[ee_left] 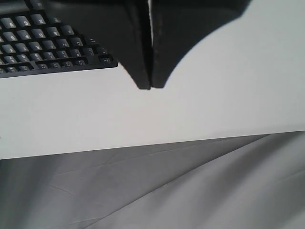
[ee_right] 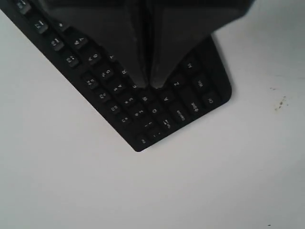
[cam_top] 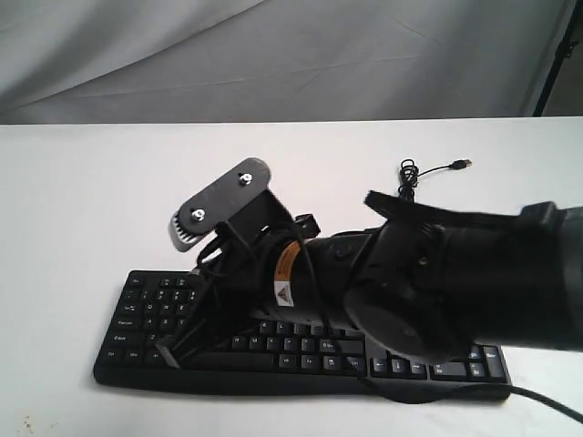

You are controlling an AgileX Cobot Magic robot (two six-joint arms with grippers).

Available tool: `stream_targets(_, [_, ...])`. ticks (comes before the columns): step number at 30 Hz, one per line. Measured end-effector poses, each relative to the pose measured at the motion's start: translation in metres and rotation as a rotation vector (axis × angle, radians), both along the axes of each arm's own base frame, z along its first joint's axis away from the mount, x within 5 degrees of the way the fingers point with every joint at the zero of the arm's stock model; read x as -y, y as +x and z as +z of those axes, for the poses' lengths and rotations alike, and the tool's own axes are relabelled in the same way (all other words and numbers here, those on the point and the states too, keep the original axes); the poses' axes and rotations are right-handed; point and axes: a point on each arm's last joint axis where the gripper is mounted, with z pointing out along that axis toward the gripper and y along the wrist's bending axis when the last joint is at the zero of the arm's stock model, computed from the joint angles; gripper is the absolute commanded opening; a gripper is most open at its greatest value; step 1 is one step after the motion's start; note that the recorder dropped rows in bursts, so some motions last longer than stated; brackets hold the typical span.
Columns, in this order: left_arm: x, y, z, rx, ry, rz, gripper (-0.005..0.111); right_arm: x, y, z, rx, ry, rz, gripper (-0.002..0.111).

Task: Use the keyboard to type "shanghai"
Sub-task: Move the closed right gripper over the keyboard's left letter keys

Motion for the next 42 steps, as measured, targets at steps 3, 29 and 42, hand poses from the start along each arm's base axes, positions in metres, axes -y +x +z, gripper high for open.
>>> stream_targets(3, [0.0,0.0,0.0,0.0,0.0,0.0,0.0,-0.024,0.013,0.004,-0.015,-0.049,0.01,0.0])
stream_targets(29, [0.0,0.0,0.0,0.0,0.0,0.0,0.0,-0.08,0.037,-0.052,-0.062,-0.208,0.07,0.0])
stream_targets(42, [0.0,0.0,0.0,0.0,0.0,0.0,0.0,-0.088,0.039,-0.069,-0.102,-0.301,0.082,0.0])
